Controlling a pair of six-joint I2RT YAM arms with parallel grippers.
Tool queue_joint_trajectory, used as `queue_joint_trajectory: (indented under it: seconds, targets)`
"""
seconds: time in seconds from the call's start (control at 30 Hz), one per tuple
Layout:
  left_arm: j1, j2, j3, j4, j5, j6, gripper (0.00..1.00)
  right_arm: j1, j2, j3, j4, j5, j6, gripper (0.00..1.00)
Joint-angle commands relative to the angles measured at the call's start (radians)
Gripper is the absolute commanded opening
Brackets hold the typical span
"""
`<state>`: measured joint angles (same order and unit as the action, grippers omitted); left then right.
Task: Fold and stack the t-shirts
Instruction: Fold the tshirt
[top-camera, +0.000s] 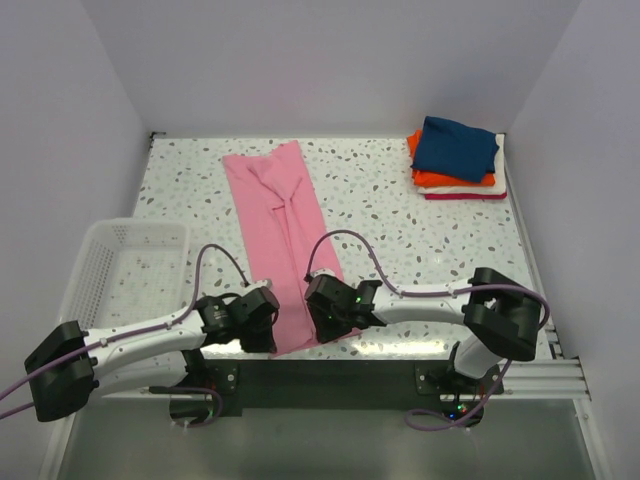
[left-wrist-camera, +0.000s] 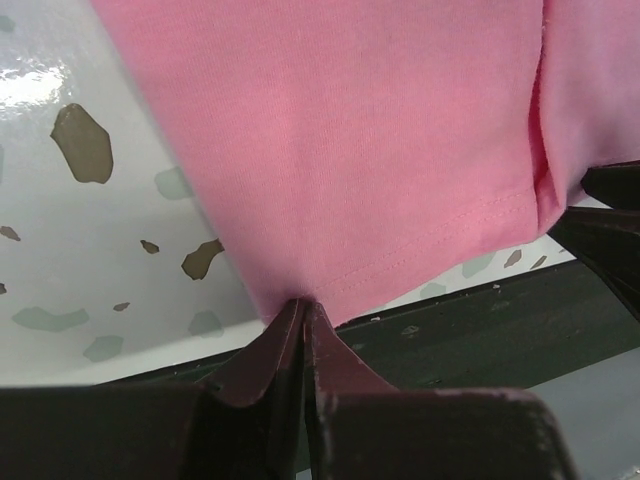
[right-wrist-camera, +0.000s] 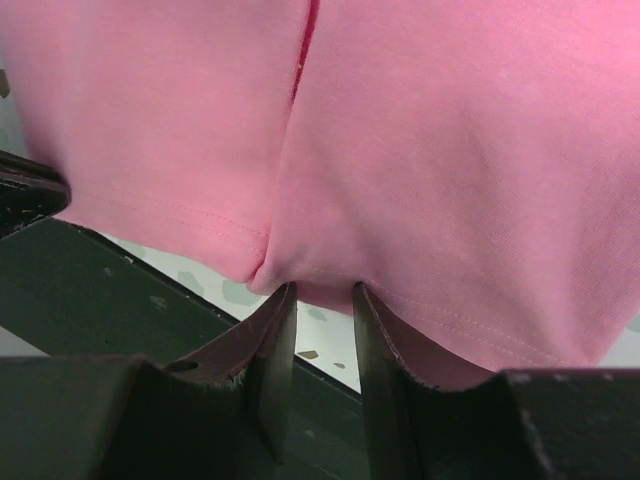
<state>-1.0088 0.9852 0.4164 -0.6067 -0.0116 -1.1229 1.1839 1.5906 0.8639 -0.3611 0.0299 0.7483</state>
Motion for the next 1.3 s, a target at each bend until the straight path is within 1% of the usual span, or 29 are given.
queue_joint_trajectory:
  seconds: [0.0,0.1,0.17,0.2,0.23,0.33,0.43,0.53,0.57,0.6,0.63,0.67,0.7,0.77,0.97,1.1,1.27]
  targets:
    - [-0.005,-0.016,0.033,-0.047,-0.007,0.0,0.09,0.003,0.003,-0.02,-0.019,0.021,0.011,0.34]
    - [-0.005,-0.025,0.038,-0.056,-0.007,-0.003,0.1,0.005,-0.009,-0.042,-0.025,0.028,0.017,0.34]
    - [-0.005,-0.036,0.05,-0.068,-0.008,-0.005,0.14,0.003,-0.023,-0.048,-0.03,0.027,0.019,0.34]
    - [-0.005,-0.04,0.059,-0.073,-0.014,-0.006,0.17,0.003,-0.047,-0.048,-0.03,0.022,0.022,0.34]
    - [-0.005,-0.048,0.076,-0.085,-0.017,-0.008,0.23,0.005,-0.063,-0.043,-0.033,0.022,0.023,0.37]
    - [-0.005,-0.089,0.108,-0.12,-0.036,-0.026,0.32,0.003,-0.141,-0.029,-0.071,0.04,0.025,0.41]
    - [-0.005,-0.131,0.111,-0.148,-0.037,-0.064,0.37,-0.009,-0.228,-0.014,-0.13,0.1,0.022,0.46]
    - [-0.005,-0.16,0.075,-0.142,-0.015,-0.109,0.4,-0.064,-0.297,-0.037,-0.159,0.102,0.011,0.46]
    - [-0.005,-0.169,0.062,-0.14,-0.013,-0.12,0.41,-0.113,-0.311,-0.049,-0.157,0.085,0.0,0.46]
    - [-0.005,-0.177,0.039,-0.137,-0.007,-0.136,0.41,-0.144,-0.322,-0.066,-0.153,0.064,-0.007,0.46]
    - [-0.005,-0.196,0.027,-0.128,-0.002,-0.144,0.42,-0.177,-0.345,-0.104,-0.145,0.003,-0.013,0.46]
    - [-0.005,-0.206,0.015,-0.119,0.002,-0.152,0.42,-0.241,-0.357,-0.124,-0.136,-0.025,-0.023,0.46]
    - [-0.005,-0.21,-0.004,-0.11,0.007,-0.159,0.43,-0.266,-0.366,-0.141,-0.115,-0.028,-0.029,0.45]
    - [-0.005,-0.22,-0.017,-0.096,0.007,-0.167,0.43,-0.317,-0.383,-0.18,-0.099,-0.091,-0.041,0.45]
    - [-0.005,-0.223,-0.076,-0.047,0.007,-0.193,0.46,-0.345,-0.353,-0.232,-0.044,-0.149,-0.04,0.46]
    - [-0.005,-0.237,-0.125,-0.008,0.007,-0.218,0.47,-0.348,-0.336,-0.255,-0.022,-0.16,-0.027,0.46]
    - [-0.005,-0.255,-0.149,0.024,0.007,-0.232,0.47,-0.346,-0.317,-0.269,-0.009,-0.156,-0.024,0.45]
